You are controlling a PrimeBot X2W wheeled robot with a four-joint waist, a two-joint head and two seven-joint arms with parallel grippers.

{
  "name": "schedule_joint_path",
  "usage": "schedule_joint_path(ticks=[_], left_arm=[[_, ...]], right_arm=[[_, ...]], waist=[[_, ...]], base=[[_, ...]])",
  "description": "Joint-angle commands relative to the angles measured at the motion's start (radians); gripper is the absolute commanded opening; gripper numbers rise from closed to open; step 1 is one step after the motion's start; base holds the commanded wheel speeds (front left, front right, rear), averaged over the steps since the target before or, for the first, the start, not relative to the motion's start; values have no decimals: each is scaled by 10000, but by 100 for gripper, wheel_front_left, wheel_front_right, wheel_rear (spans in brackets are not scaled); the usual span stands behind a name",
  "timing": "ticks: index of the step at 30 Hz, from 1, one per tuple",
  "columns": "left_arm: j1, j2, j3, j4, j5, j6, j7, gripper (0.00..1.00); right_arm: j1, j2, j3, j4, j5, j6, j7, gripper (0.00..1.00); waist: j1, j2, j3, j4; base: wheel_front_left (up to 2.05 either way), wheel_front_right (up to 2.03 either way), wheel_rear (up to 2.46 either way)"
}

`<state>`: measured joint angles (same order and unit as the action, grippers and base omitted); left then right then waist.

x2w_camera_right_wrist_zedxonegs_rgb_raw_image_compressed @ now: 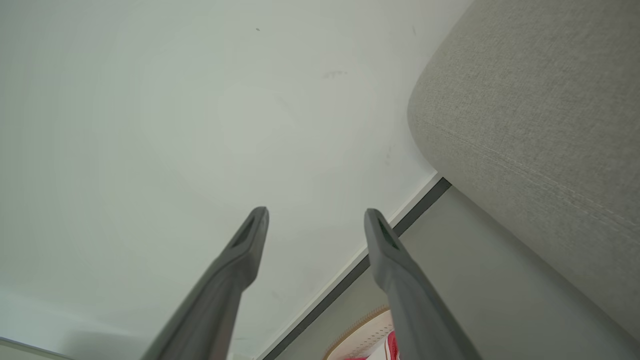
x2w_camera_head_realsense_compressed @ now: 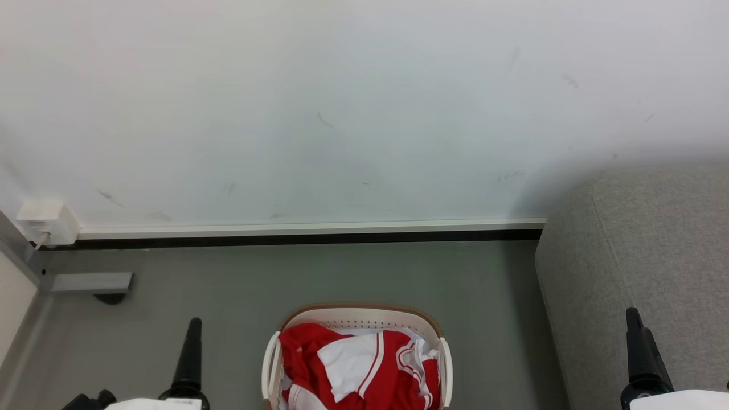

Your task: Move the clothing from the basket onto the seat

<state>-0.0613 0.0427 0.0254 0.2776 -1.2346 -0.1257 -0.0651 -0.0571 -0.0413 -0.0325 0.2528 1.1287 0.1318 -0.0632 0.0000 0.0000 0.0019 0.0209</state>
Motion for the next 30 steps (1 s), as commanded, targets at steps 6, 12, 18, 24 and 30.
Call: schedule_joint_path(ticks=[6,12,18,24,30], left_arm=[[-11,80,167,-90,1265,-50,-268,100],[44,83,281,-84,2429,-53,-462,100],[141,87,345,-100,3731,-56,-626,100],[250,90,239,-260,5232,-54,-792,100],[354,93,184,-381,6197,-55,-922,100]], right_arm=[[11,-107,121,-301,-1824,-8,-287,100],[47,-110,354,-351,-3419,-9,-469,100],[112,-113,552,-257,-4776,-10,-652,100],[156,-115,644,-136,-5762,-11,-818,100],[206,-117,690,28,-6410,-12,-939,100]], waist=[[0,0,19,-46],[0,0,3,-65],[0,0,-31,-57],[0,0,-54,-59],[0,0,-75,-78]], base=[[0,0,0],[0,0,0],[0,0,0],[0,0,0],[0,0,0]])
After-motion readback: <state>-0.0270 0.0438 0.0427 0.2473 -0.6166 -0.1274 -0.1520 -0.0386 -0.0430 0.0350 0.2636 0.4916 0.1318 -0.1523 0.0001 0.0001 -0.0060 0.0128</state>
